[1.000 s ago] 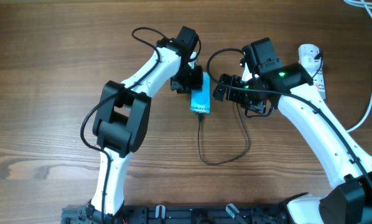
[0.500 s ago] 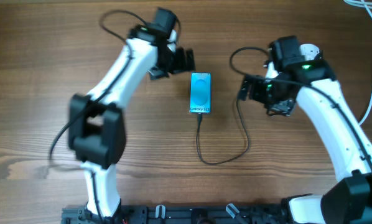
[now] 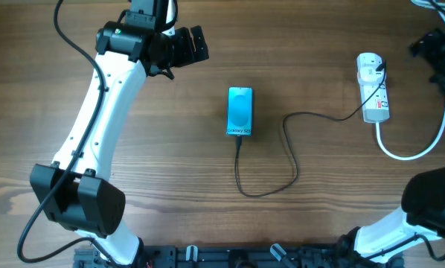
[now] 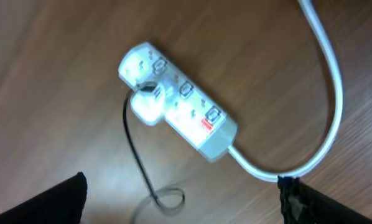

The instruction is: Plug charger to phone and switch on socket

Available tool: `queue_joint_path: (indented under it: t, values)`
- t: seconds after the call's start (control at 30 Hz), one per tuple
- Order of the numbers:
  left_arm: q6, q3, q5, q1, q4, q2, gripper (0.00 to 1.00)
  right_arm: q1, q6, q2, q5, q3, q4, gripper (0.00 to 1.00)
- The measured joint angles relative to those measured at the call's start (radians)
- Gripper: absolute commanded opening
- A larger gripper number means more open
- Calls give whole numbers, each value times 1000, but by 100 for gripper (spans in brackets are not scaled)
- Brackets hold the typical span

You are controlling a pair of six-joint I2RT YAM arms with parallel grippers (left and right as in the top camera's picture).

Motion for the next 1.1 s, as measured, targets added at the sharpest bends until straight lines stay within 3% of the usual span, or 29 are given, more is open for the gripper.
queue_joint_path:
  t: [0.33, 0.57, 1.1]
  values:
    - [0, 0, -4, 0, 0, 0, 100, -17, 63, 26, 160, -344, 316, 100]
    - [0, 0, -4, 0, 0, 0, 100, -17, 78, 221, 161, -361, 368, 100]
    - [0, 0, -4, 0, -1, 0, 100, 11, 85, 291, 151, -361, 500, 100]
